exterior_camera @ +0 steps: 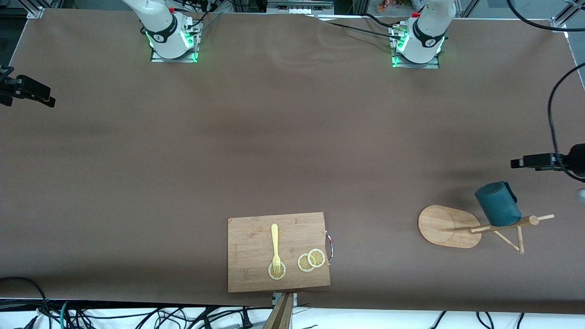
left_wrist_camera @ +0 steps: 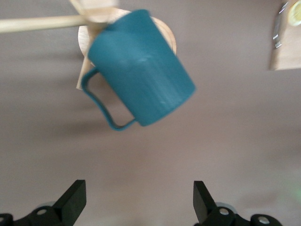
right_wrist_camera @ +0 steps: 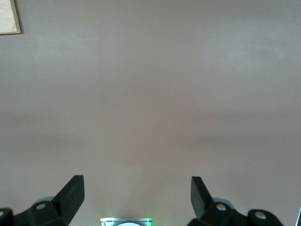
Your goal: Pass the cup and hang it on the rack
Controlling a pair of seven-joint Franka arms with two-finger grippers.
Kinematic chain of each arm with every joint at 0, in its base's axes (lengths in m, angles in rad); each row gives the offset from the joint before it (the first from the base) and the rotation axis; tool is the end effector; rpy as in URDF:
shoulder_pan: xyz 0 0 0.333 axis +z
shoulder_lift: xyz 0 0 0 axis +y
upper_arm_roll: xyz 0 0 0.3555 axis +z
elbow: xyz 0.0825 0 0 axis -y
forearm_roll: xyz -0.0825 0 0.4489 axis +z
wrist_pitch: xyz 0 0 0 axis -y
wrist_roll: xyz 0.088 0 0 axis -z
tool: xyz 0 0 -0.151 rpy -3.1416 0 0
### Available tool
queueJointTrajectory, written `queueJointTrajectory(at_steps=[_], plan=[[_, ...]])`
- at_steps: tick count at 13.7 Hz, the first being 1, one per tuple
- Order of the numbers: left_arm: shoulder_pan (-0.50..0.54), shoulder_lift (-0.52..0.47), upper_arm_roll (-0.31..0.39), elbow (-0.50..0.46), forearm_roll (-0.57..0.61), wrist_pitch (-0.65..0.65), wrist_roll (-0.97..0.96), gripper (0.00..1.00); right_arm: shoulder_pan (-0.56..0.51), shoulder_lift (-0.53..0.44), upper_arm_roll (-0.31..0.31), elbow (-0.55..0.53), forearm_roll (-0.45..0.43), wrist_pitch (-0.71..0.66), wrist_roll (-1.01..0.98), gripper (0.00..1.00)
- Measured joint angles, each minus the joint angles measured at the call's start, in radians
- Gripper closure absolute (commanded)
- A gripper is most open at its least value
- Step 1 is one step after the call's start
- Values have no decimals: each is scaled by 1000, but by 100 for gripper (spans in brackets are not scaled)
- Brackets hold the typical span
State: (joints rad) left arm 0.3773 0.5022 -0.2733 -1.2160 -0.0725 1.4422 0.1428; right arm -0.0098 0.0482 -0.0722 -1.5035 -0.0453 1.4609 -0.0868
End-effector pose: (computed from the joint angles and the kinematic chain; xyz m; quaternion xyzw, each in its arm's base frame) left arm 0.7336 0.1061 0.4639 0.9864 -0.0116 -0.1141 0.1177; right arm 0.6181 -0.0570 0.6171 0.9987 0.0009 -0.0472 0.0204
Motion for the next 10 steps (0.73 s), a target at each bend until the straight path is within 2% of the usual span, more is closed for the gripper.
queueJointTrajectory(at_steps=[4,6,10], plan=[[-242,-40,-4,-20,186,0,-187,0,0,0,0,0,0,0,0,0],[-339,-53,-9,-32,210,1,-278,0,0,0,0,0,0,0,0,0],[-357,-105,-36,-80,209,71,-297,0,0,0,0,0,0,2,0,0]])
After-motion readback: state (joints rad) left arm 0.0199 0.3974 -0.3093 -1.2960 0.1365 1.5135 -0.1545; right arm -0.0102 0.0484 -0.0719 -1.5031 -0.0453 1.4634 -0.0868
